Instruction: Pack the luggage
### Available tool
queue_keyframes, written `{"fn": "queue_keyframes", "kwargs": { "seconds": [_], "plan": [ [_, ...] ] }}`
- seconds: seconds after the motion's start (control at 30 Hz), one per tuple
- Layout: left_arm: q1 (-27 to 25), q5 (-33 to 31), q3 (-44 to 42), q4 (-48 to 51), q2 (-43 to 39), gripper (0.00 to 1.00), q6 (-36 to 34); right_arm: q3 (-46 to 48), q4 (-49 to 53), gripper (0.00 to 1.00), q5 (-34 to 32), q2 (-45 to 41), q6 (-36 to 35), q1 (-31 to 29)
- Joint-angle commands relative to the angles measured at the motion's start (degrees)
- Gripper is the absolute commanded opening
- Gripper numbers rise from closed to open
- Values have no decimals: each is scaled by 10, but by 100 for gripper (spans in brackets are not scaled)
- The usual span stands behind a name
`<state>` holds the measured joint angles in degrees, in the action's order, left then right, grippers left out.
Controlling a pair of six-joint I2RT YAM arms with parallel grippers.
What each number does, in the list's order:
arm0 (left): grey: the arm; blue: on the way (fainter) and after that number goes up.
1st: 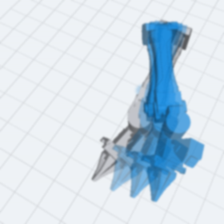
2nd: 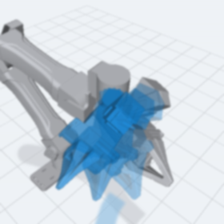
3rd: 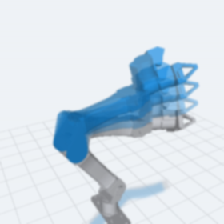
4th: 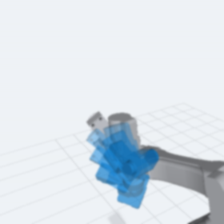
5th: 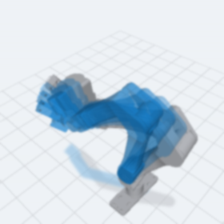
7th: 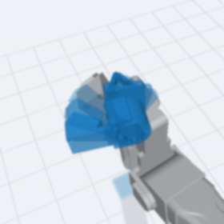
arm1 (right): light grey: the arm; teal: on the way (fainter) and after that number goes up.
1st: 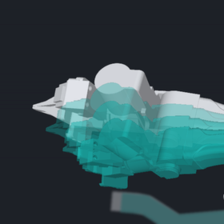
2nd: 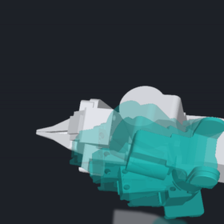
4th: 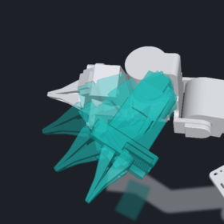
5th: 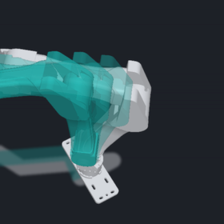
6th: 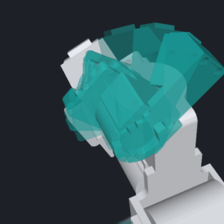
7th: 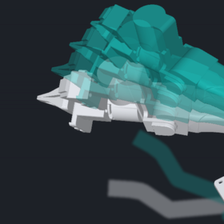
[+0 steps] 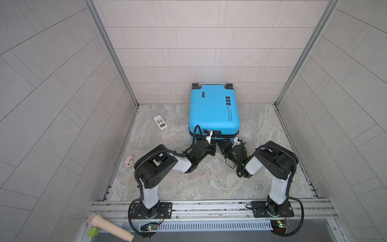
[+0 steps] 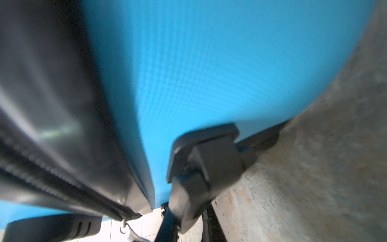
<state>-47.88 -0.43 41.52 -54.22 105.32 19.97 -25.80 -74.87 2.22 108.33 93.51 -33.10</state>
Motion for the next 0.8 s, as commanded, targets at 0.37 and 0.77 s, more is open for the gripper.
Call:
{"fn": "queue_keyframes", "kwargs": {
  "seconds": [0.37, 0.77],
  "plan": [
    [-25, 32, -21, -62, 17, 0, 26, 14, 155, 22, 88, -64, -83, -17],
    [-18, -86, -121, -50, -106, 12, 69, 6, 525, 50, 36, -302, -256, 18]
  ]
}}
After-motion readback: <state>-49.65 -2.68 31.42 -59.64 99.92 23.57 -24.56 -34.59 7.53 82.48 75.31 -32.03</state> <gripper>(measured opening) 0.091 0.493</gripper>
